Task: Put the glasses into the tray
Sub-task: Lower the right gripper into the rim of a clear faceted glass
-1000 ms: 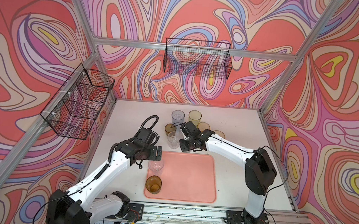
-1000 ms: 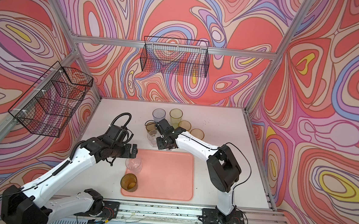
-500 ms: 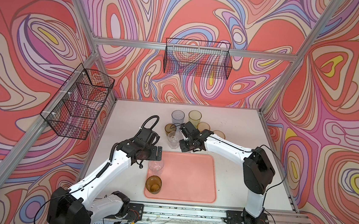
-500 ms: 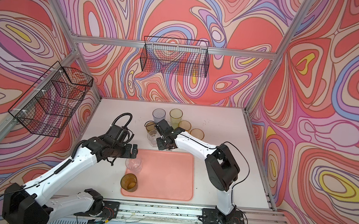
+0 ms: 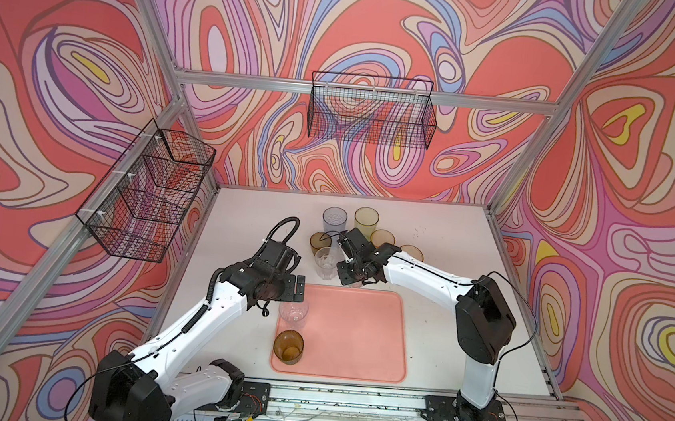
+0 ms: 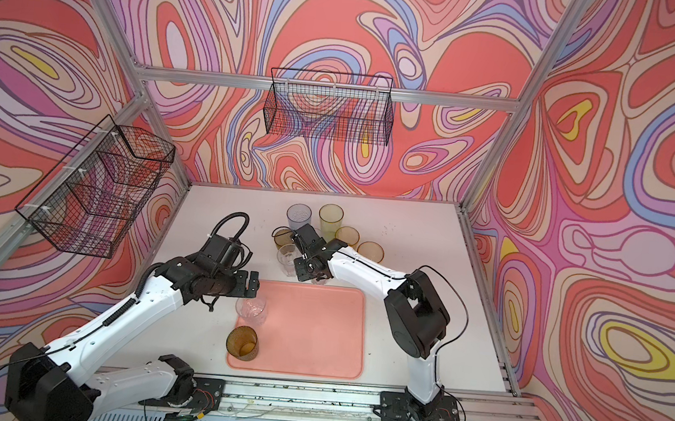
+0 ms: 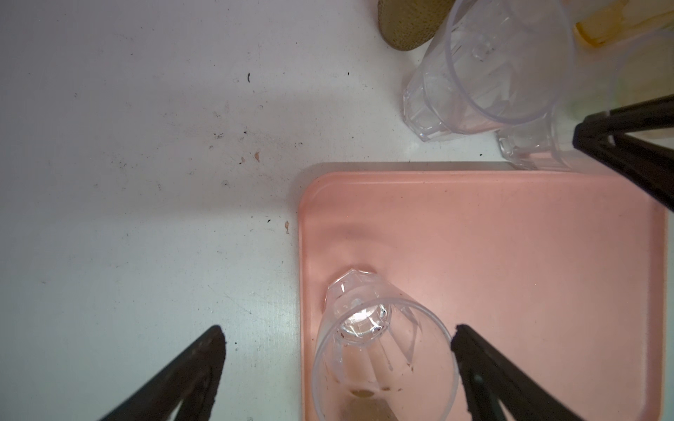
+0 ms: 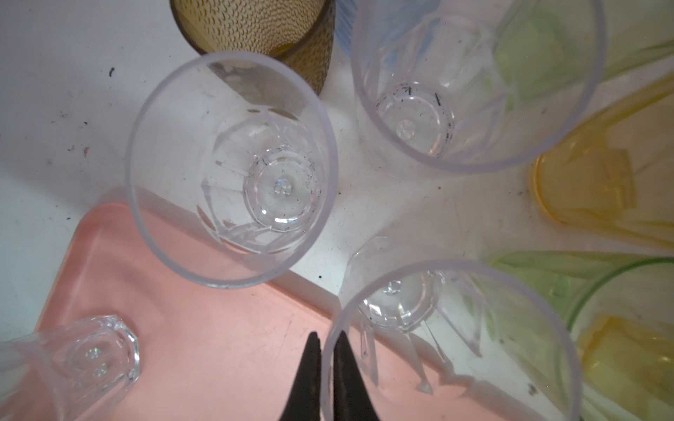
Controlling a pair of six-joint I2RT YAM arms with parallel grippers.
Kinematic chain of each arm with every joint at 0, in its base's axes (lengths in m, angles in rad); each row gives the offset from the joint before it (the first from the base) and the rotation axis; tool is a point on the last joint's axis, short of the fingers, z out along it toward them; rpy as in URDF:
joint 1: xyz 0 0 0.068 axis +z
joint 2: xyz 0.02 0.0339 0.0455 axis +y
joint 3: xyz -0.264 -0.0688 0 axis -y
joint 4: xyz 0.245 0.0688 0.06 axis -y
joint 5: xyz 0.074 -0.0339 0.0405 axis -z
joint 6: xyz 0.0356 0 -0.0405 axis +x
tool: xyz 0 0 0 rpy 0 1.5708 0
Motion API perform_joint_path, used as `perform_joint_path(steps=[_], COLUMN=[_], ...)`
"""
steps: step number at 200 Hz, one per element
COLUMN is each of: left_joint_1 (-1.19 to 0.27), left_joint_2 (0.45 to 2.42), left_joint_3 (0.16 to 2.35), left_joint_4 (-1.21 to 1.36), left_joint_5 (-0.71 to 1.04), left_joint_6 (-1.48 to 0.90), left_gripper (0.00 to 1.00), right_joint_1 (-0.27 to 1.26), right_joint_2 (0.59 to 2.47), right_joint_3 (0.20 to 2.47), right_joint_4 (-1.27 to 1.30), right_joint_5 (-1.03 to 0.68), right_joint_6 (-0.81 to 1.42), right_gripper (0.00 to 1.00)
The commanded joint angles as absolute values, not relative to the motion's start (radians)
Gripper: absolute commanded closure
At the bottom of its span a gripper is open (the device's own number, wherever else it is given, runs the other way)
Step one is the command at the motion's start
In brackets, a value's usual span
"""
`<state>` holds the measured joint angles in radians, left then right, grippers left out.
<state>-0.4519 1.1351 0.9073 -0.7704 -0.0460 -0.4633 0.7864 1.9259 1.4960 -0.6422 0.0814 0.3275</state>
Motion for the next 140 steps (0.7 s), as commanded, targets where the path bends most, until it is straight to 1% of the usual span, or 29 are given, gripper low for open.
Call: perform_joint_path(steps=[1, 73, 140], left_joint_1=[-0.454, -0.454, -0.454], left_joint_2=[1.142, 1.141, 1.124], left_joint_3=[0.913, 0.920, 0.917], left_joint_4=[-0.795, -0.793, -0.795], left_joint_5=[-0.043, -0.038, -0.047], left_joint_6=[-0.455, -0.454, -0.459], left_gripper=[0.00, 0.00, 0.00], right_joint_1=[0.793, 0.795, 0.795], right_joint_2=[1.911, 1.857, 1.804], right_joint_3=[1.498, 1.477, 1.475], right_joint_4=[-0.655, -0.659, -0.673], right_joint_5=[0.073, 0.121, 0.078], right_joint_6=[0.337, 0.364, 0.388], right_gripper=[1.00, 1.00, 1.00])
